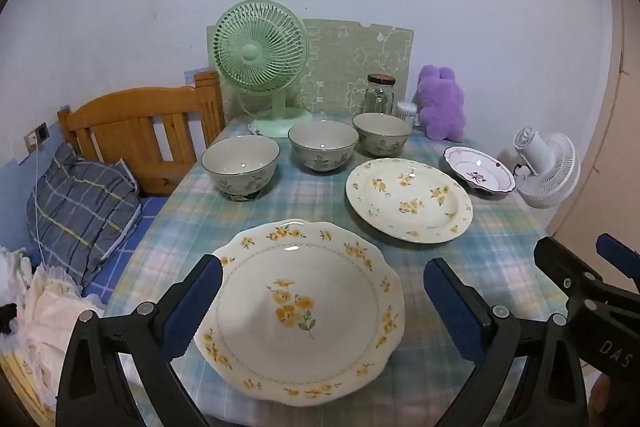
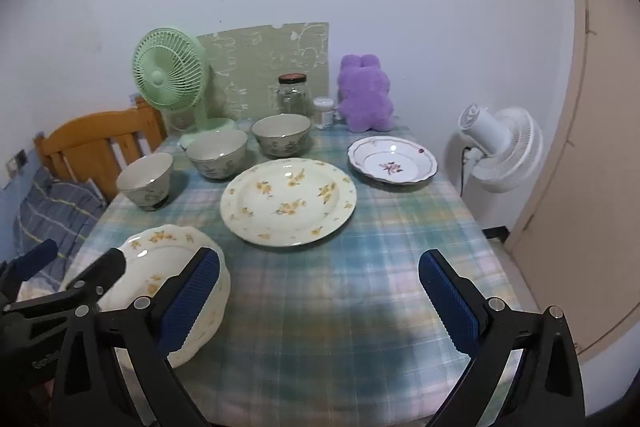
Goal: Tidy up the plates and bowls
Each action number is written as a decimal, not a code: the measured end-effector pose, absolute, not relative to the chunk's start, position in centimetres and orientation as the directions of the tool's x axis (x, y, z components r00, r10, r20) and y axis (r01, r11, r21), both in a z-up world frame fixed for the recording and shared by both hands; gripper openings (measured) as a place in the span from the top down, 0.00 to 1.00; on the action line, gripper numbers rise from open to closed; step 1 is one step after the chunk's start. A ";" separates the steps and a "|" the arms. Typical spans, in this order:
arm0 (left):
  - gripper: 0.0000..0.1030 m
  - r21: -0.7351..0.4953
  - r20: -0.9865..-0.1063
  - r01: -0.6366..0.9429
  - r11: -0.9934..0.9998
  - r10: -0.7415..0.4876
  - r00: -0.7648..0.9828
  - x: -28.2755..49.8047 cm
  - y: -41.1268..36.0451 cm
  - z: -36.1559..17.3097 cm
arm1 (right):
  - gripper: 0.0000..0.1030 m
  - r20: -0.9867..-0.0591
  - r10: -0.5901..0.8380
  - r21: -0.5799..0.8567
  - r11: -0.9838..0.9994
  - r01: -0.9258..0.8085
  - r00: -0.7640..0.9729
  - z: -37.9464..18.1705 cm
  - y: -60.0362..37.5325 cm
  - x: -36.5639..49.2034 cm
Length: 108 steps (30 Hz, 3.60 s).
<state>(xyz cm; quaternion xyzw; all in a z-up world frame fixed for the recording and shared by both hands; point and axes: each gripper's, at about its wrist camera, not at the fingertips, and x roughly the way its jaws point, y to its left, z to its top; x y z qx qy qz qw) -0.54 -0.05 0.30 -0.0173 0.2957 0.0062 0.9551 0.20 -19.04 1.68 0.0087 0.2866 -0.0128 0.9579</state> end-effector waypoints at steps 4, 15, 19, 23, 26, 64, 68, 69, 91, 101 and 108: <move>0.03 -0.023 -0.576 -0.033 0.999 0.014 0.817 -0.9 -0.3 0.1 | 0.02 -0.576 0.009 0.025 1.000 0.007 0.818 1.7 -19.5 -0.3; 0.03 -0.026 -0.561 -0.028 0.999 0.008 0.828 -2.1 -1.8 1.0 | 0.02 -0.582 -0.004 0.030 0.999 0.026 0.813 2.1 -20.7 -1.3; 0.03 -0.023 -0.560 -0.024 0.999 0.007 0.829 -2.2 -2.2 0.9 | 0.02 -0.573 -0.022 0.017 0.999 0.039 0.820 2.4 -20.8 -1.7; 0.03 0.012 -0.558 -0.035 0.999 0.036 0.829 -2.4 -2.6 1.0 | 0.02 -0.570 -0.026 0.017 0.999 0.043 0.822 2.6 -21.0 -1.8; 0.03 0.009 -0.555 -0.026 1.000 0.026 0.831 -2.5 -2.6 1.1 | 0.02 -0.572 -0.033 0.015 0.999 0.051 0.820 2.6 -21.2 -1.8; 0.03 -0.011 -0.565 -0.044 0.999 0.030 0.825 -1.9 -1.0 0.7 | 0.02 -0.581 -0.005 0.016 1.000 0.018 0.814 2.0 -19.7 -1.1; 0.03 -0.011 -0.564 -0.041 0.999 0.028 0.825 -2.0 -1.1 0.7 | 0.02 -0.579 -0.013 0.010 1.000 0.024 0.815 2.0 -19.7 -1.1; 0.03 -0.011 -0.564 -0.040 0.999 0.027 0.825 -2.0 -1.1 0.6 | 0.02 -0.578 -0.016 0.008 1.000 0.026 0.816 2.0 -19.7 -1.1; 0.06 -0.001 -0.577 -0.031 1.000 0.025 0.816 -1.9 -1.5 0.3 | 0.02 -0.587 -0.034 0.000 0.999 0.043 0.809 2.0 -20.1 -1.0; 0.10 0.001 -0.614 -0.028 1.000 0.023 0.789 0.5 0.6 -0.1 | 0.06 -0.609 -0.006 0.013 1.000 0.017 0.793 1.7 -17.7 0.9; 0.12 0.014 -0.664 -0.019 1.000 0.024 0.747 3.3 2.9 -0.7 | 0.10 -0.661 0.005 0.029 0.999 0.019 0.750 1.0 -15.3 3.6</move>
